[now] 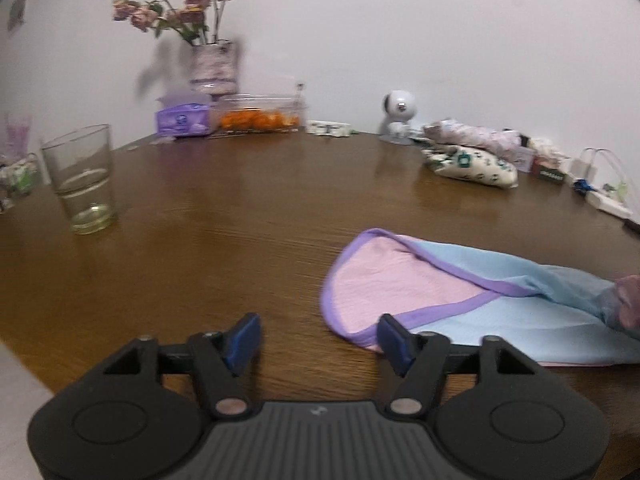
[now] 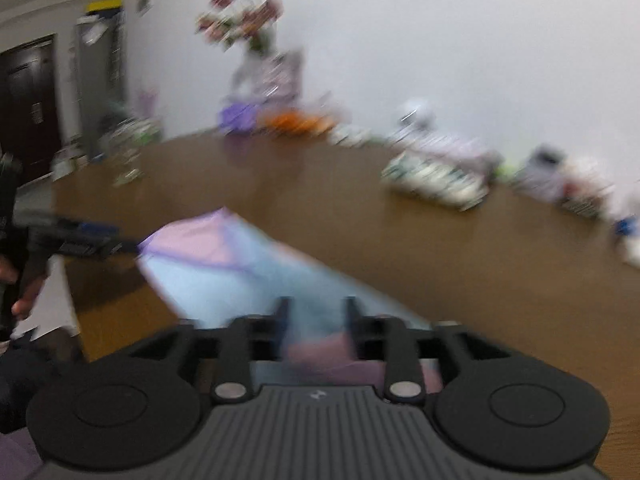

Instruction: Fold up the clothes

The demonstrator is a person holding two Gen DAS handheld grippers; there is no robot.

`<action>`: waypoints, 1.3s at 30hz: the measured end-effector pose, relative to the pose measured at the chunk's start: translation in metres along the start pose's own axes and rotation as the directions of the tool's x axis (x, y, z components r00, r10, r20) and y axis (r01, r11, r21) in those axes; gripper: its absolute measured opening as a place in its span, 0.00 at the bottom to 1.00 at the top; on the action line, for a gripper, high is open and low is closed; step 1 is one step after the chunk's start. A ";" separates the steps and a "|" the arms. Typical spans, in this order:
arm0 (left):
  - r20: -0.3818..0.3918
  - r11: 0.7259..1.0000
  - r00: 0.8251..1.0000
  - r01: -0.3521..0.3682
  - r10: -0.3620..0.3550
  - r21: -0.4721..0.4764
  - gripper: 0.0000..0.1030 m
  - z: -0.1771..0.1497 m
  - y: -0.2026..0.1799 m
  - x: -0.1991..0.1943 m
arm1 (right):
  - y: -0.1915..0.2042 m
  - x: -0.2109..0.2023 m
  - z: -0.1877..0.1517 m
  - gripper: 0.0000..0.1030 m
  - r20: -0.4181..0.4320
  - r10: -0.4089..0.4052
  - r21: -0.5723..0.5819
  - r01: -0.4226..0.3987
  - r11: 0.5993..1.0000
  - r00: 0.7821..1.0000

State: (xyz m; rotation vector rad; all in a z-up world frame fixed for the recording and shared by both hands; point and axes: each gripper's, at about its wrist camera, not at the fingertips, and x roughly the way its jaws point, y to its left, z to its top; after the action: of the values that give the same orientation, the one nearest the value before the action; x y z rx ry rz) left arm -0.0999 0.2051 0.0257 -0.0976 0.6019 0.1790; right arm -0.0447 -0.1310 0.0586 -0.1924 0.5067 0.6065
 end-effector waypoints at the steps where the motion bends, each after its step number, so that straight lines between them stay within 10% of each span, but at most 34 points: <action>1: 0.009 1.000 1.000 0.011 -0.011 -0.009 0.67 0.001 0.001 0.000 | -0.012 -0.017 0.000 0.47 0.000 -0.036 0.011 0.036 0.999 0.999; 10: 0.018 0.987 0.988 0.155 -0.156 0.039 0.68 0.011 -0.037 0.017 | -0.058 -0.061 -0.065 0.59 -0.246 -0.162 0.107 0.193 0.975 0.956; 14: 0.039 0.969 0.973 0.223 -0.228 0.103 0.70 0.010 -0.056 0.010 | -0.075 -0.045 -0.081 0.09 -0.266 -0.101 0.275 0.176 0.945 0.959; 22: 0.040 0.971 0.975 0.214 -0.219 0.107 0.70 0.003 -0.063 0.004 | -0.080 -0.033 0.008 0.04 0.005 0.106 0.339 -0.101 0.936 0.994; 27: 0.044 0.956 0.960 0.268 -0.275 0.122 0.71 0.003 -0.073 -0.005 | -0.045 0.053 0.031 0.09 -0.181 0.221 0.305 -0.159 0.939 0.958; 31: 0.032 0.907 0.915 0.393 -0.402 0.153 0.72 0.002 -0.094 -0.014 | -0.049 0.079 0.021 0.30 -0.241 0.211 0.295 -0.136 0.946 0.947; 36: -0.041 0.762 0.784 0.613 -0.619 0.208 0.76 0.005 -0.143 -0.014 | -0.095 -0.002 0.028 0.55 -0.058 0.107 0.237 -0.091 0.967 0.993; 39: -0.152 0.751 0.791 0.611 -0.593 0.250 0.67 0.003 -0.184 0.003 | -0.098 -0.025 0.013 0.55 -0.071 0.052 0.179 -0.039 0.983 0.996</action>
State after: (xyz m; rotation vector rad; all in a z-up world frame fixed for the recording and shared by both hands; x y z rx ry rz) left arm -0.0597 0.0255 0.0337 -0.0118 0.6259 -0.5515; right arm 0.0001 -0.2185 0.0848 -0.0350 0.6369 0.5966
